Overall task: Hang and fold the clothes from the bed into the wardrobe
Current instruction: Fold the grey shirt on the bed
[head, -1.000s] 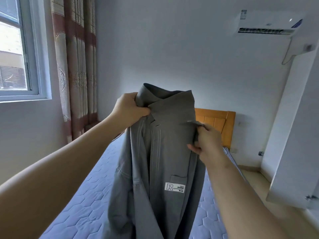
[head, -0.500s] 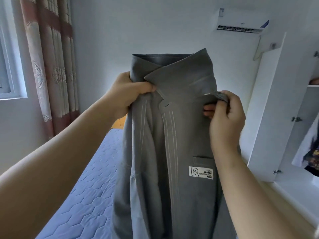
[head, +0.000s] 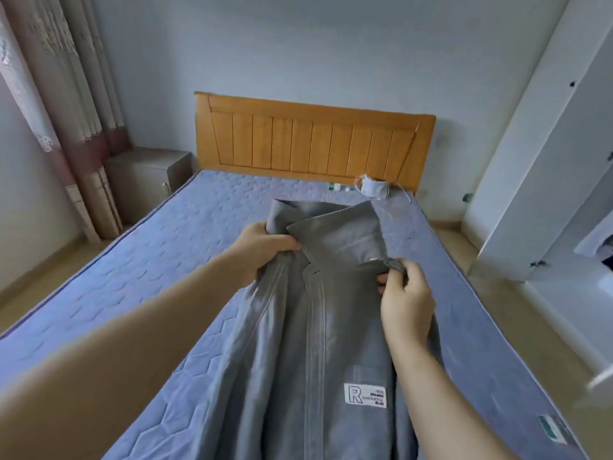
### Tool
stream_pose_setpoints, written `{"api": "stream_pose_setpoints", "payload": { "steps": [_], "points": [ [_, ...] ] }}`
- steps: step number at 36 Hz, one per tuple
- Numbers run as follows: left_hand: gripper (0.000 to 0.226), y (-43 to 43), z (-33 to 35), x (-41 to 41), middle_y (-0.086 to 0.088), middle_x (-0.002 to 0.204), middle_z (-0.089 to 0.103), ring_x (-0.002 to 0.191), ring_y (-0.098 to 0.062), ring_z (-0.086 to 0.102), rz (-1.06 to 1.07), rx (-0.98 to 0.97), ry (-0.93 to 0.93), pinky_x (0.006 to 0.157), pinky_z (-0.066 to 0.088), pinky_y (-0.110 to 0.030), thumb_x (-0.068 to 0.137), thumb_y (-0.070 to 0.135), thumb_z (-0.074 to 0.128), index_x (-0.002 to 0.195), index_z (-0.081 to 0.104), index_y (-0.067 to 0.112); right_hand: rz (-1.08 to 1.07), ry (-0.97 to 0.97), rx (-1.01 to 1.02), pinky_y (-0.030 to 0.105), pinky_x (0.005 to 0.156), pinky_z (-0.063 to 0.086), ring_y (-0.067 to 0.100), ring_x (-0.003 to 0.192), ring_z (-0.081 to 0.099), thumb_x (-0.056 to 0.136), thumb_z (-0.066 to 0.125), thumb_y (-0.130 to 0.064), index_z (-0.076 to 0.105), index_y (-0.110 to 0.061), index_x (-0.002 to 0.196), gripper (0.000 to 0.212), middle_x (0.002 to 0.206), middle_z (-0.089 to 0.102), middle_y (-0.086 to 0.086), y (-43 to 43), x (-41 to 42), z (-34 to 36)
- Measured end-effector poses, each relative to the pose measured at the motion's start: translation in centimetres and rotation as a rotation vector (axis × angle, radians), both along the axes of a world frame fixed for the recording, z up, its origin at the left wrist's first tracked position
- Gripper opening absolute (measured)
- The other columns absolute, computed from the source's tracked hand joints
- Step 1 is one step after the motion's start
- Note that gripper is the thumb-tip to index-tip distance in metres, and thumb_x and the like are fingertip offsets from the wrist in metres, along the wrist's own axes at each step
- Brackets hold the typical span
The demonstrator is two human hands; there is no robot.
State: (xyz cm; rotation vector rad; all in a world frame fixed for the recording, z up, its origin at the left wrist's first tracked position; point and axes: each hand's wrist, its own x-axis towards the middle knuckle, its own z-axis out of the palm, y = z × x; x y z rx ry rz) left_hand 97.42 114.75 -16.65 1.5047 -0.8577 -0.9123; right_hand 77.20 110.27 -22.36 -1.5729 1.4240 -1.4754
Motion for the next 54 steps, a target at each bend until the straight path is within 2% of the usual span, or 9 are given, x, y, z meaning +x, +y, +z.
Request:
{"api": "stream_pose_setpoints", "payload": {
  "steps": [19, 22, 25, 28, 35, 40, 44, 48, 54],
  "points": [
    [0.014, -31.5, -19.3, 7.0, -0.008, 0.081, 0.066, 0.049, -0.012, 0.059, 0.168, 0.231, 0.047, 0.035, 0.043, -0.016, 0.078, 0.008, 0.07, 0.087, 0.06, 0.01, 0.17, 0.357, 0.337, 0.026, 0.063, 0.027, 0.031, 0.105, 0.054, 0.095, 0.042, -0.011, 0.049, -0.014, 0.126, 0.032, 0.124, 0.058, 0.015, -31.0, 7.7, -17.7],
    [0.059, -34.0, -23.2, 8.2, -0.01, 0.128, 0.052, 0.087, -0.018, 0.061, 0.07, 0.256, -0.091, 0.061, 0.049, -0.019, 0.086, 0.02, 0.066, 0.138, 0.038, 0.021, 0.447, 0.378, 0.344, 0.017, 0.099, 0.024, 0.019, 0.138, 0.026, 0.09, 0.053, -0.005, 0.013, -0.023, 0.15, 0.074, 0.155, 0.021, 0.004, -32.8, 9.0, -21.1],
    [0.093, -33.8, -27.7, 8.9, -0.004, 0.156, 0.013, 0.138, -0.027, 0.026, 0.016, 0.439, -0.234, 0.104, 0.033, -0.036, 0.087, 0.029, 0.064, 0.15, -0.005, 0.025, 0.537, 0.46, 0.427, 0.029, 0.111, 0.016, 0.015, 0.145, 0.0, 0.09, 0.052, -0.006, -0.003, -0.025, 0.15, 0.084, 0.159, -0.007, 0.001, -32.4, 9.9, -25.2],
    [0.089, -30.8, -33.0, 9.1, -0.007, 0.157, 0.006, 0.143, -0.03, 0.015, -0.136, 0.618, -0.415, 0.113, 0.023, -0.044, 0.089, 0.025, 0.061, 0.15, -0.004, 0.024, 0.587, 0.49, 0.596, 0.032, 0.11, 0.02, 0.013, 0.145, -0.001, 0.092, 0.048, -0.008, -0.005, -0.032, 0.149, 0.081, 0.158, -0.013, -0.004, -29.6, 10.5, -29.6],
    [0.054, -19.0, -43.0, 8.8, -0.003, 0.141, 0.035, 0.125, -0.026, 0.038, -0.319, 0.75, -0.618, 0.101, 0.036, -0.033, 0.09, 0.026, 0.053, 0.141, 0.033, 0.028, 0.641, 0.446, 0.909, 0.024, 0.109, 0.016, 0.012, 0.145, 0.006, 0.091, 0.047, -0.008, 0.008, -0.028, 0.15, 0.074, 0.158, 0.0, -0.004, -18.5, 11.2, -36.7],
    [0.023, -12.2, -46.2, 8.9, 0.003, 0.106, 0.042, 0.079, -0.012, 0.048, -0.272, 0.782, -0.545, 0.064, 0.038, -0.024, 0.091, 0.024, 0.049, 0.115, 0.049, 0.025, 0.5, 0.426, 1.055, 0.024, 0.107, 0.026, 0.017, 0.139, 0.027, 0.089, 0.049, -0.008, 0.025, -0.024, 0.147, 0.065, 0.153, 0.024, -0.004, -11.7, 12.1, -39.4],
    [0.014, -8.7, -47.9, 9.5, 0.007, 0.094, 0.044, 0.068, -0.008, 0.05, -0.341, 0.834, -0.501, 0.05, 0.036, -0.02, 0.089, 0.021, 0.045, 0.1, 0.044, 0.029, 0.423, 0.545, 1.128, 0.021, 0.079, 0.037, 0.017, 0.112, 0.054, 0.088, 0.053, -0.02, 0.049, -0.022, 0.129, 0.041, 0.123, 0.056, -0.001, -7.7, 13.1, -40.7],
    [0.013, -6.2, -49.1, 10.6, 0.002, 0.096, 0.056, 0.078, -0.018, 0.056, -0.36, 0.906, -0.414, 0.065, 0.048, -0.027, 0.083, 0.02, 0.049, 0.09, 0.044, 0.029, 0.429, 0.602, 1.162, 0.021, 0.059, 0.035, 0.014, 0.084, 0.055, 0.084, 0.059, -0.033, 0.055, -0.025, 0.098, 0.017, 0.088, 0.058, -0.009, -4.6, 13.6, -41.4],
    [0.021, -3.1, -49.9, 12.1, -0.015, 0.098, 0.062, 0.081, -0.03, 0.06, -0.349, 0.918, -0.221, 0.079, 0.055, -0.042, 0.082, 0.009, 0.048, 0.082, 0.049, 0.03, 0.417, 0.646, 1.297, 0.023, 0.047, 0.03, 0.014, 0.061, 0.047, 0.078, 0.062, -0.032, 0.037, -0.017, 0.065, 0.032, 0.067, 0.051, -0.004, -1.4, 13.6, -41.3]
  ]
}}
